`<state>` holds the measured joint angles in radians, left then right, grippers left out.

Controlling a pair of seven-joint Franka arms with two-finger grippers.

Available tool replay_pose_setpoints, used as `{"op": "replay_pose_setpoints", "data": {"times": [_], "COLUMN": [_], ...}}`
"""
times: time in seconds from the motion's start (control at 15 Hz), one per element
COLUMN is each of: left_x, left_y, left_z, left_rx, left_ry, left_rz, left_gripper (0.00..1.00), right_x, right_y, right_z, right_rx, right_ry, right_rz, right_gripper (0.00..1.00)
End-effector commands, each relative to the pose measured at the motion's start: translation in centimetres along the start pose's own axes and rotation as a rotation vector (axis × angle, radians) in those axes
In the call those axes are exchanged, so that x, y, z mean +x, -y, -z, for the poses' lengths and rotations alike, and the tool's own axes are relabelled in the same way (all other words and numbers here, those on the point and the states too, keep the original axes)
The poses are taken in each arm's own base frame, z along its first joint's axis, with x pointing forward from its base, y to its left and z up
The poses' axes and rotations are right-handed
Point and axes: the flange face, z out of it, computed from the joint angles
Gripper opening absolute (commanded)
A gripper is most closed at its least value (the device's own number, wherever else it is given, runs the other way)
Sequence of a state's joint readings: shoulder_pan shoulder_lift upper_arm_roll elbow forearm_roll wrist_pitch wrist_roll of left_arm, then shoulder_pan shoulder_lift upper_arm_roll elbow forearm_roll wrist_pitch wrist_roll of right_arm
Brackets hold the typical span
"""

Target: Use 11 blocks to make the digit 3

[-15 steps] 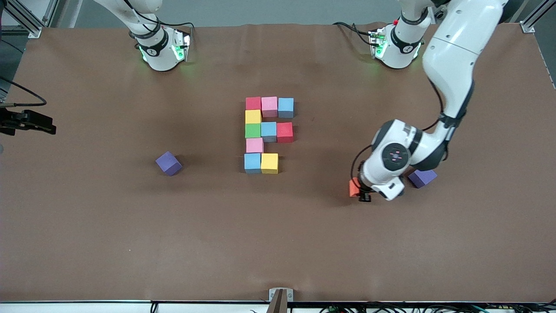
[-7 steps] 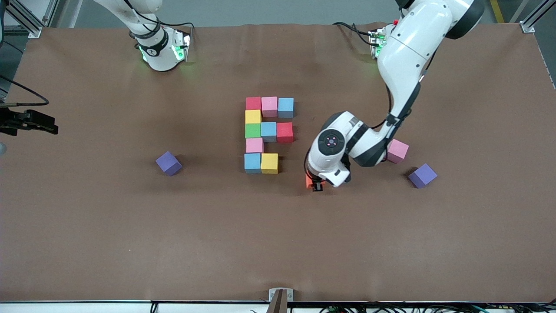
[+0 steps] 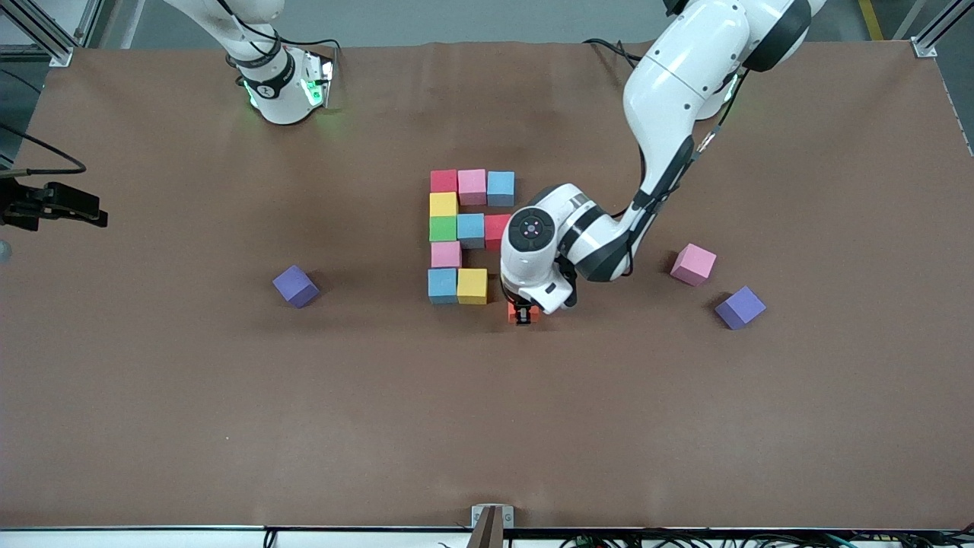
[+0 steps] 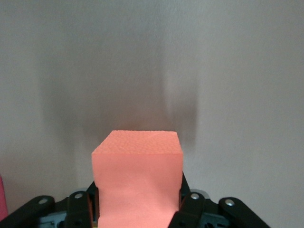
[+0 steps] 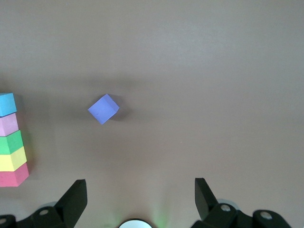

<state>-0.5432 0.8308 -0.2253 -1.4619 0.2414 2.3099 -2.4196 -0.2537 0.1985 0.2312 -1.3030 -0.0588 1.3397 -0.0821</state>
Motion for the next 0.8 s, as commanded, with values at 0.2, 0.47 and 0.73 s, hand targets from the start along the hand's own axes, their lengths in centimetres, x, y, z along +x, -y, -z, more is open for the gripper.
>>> {"op": "replay_pose_setpoints", "data": {"times": [0.2,0.47,0.73], "left_x": [-3.6,-4.5,-5.1], "left_y": [2.6,3.3,3.9], "left_z": [-2.5,-2.5,-2.6], "left_rx": [0.014,0.014,0.016], "left_ry": [0.005,0.008,0.008], "left_rz": [-0.03,-0.026,-0.022], "left_gripper": [0.31,0.31,0.31], "right_x": [-1.6,-1.9,-2.0], "right_y": [0.5,1.2,1.3], "right_z": [0.5,0.6,0.6], "right_rx": [0.013,0.007,-0.017], "right_ry": [-0.002,-0.009,-0.01], "right_rz": [0.008,0.017,0.001], "right_gripper": [1.0,1.0,1.0]}}
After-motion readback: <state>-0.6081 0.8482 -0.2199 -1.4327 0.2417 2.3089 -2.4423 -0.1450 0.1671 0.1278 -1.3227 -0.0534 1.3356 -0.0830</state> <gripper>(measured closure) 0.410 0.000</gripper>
